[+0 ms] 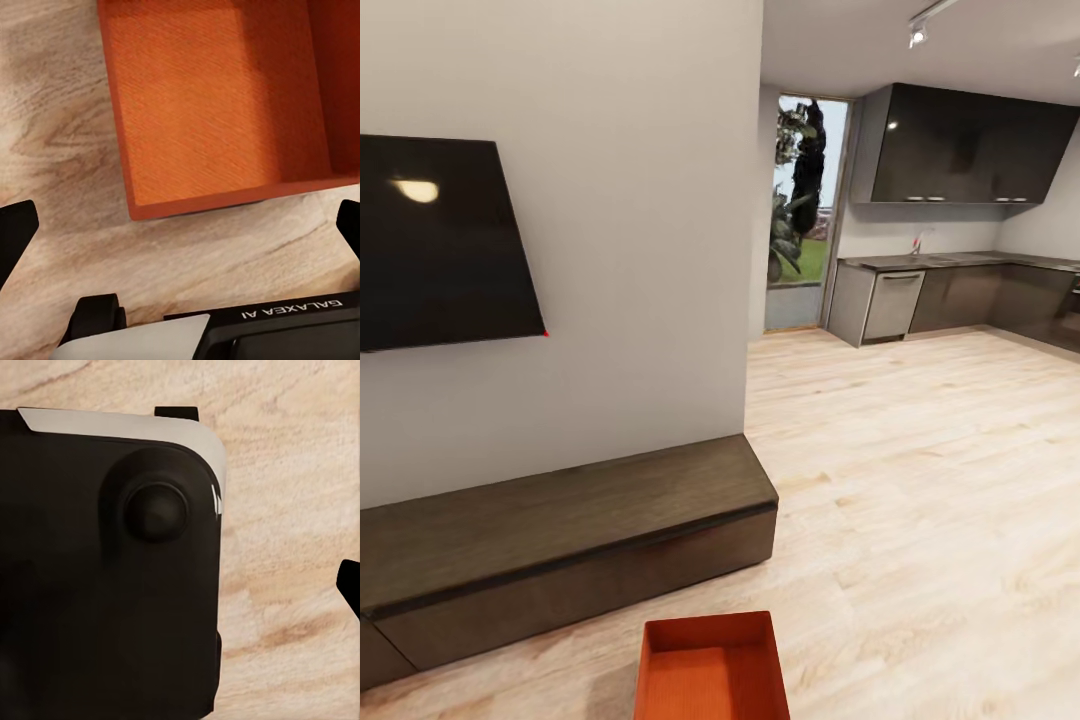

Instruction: Move the two storage containers from the living room to the garage. In the garage, place one container on the floor and stack the other container on top of it (either order is fine).

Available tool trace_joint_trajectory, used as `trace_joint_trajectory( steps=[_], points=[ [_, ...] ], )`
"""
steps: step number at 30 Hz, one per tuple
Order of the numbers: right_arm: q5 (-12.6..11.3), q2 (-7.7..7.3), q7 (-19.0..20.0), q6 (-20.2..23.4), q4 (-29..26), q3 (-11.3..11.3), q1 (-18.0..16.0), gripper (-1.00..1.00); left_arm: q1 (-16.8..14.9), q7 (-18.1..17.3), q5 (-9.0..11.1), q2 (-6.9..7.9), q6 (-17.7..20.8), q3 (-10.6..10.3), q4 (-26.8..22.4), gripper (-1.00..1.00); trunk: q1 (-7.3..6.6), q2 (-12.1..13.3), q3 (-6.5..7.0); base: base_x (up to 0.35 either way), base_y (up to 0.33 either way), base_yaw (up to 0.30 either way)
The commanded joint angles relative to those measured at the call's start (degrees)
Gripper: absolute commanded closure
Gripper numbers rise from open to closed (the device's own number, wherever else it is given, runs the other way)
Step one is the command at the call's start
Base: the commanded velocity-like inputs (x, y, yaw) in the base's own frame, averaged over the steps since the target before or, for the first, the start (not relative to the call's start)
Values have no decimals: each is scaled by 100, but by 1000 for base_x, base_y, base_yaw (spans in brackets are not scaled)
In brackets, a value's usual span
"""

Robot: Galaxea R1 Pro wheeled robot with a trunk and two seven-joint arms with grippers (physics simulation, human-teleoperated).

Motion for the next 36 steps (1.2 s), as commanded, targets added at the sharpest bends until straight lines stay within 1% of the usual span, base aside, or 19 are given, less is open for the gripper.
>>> trace_joint_trajectory(
  steps=[1,11,23,29,36],
  points=[
    [0,-1,9,-2,-1,5,-2,-100,-4,-15,60,1,-23,-39,9,-100,0,-3,-5,2,0,0],
    [3,1,15,-2,21,6,-2,-100,-3,-15,60,1,-23,-39,9,-100,0,-3,-19,0,0,63],
    [3,1,9,-2,57,16,-2,-100,-3,-15,60,-2,-23,-39,9,-100,0,-3,-21,0,0,8],
    [10,1,8,-2,60,21,-2,-100,-3,-15,60,-1,-23,-39,9,-100,0,-3,-44,9,-1,25],
    [5,1,8,-2,60,15,-2,-100,-1,-10,60,1,-23,-39,9,-100,0,-3,-87,97,-120,73]
  ],
)
